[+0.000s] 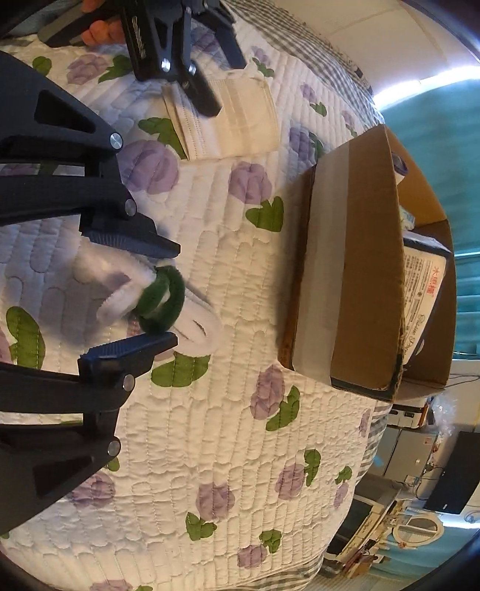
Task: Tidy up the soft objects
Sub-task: 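Grasp the white face mask with the left gripper while the right grasps the green-ringed cup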
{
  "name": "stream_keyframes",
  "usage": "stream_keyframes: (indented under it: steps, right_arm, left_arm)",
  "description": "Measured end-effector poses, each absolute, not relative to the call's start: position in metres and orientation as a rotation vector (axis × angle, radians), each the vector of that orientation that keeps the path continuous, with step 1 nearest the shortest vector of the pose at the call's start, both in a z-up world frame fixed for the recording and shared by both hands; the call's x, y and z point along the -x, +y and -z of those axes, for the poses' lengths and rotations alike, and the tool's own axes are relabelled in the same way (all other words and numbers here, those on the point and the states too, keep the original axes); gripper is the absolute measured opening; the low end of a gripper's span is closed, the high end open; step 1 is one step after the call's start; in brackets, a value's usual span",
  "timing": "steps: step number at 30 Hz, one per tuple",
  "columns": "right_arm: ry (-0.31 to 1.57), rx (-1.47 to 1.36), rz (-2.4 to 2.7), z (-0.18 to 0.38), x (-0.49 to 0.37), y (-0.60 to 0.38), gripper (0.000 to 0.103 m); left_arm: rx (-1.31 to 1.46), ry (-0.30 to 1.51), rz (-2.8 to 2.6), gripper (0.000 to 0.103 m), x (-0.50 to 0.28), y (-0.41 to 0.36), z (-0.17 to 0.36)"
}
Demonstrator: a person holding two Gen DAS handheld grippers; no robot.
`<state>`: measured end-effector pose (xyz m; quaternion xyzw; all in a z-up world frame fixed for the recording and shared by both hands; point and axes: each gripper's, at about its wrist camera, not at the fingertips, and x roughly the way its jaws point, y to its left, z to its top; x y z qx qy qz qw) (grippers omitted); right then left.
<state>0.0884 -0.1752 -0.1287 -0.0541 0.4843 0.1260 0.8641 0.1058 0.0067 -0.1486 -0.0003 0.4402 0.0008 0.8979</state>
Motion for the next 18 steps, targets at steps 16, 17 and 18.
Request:
stream_keyframes:
  steps: [16, 17, 18]
  right_arm:
    - [0.985, 0.138, -0.283, 0.122, -0.082, -0.171, 0.035]
    - [0.978, 0.137, -0.285, 0.120, -0.081, -0.170, 0.035]
    - [0.970, 0.136, -0.287, 0.117, -0.079, -0.170, 0.035]
  left_arm:
    - [-0.028, 0.931, 0.141, 0.015, -0.098, -0.019, 0.162]
    - [-0.039, 0.927, 0.143, 0.014, -0.097, -0.021, 0.160]
    - [-0.054, 0.919, 0.144, 0.014, -0.093, -0.024, 0.158]
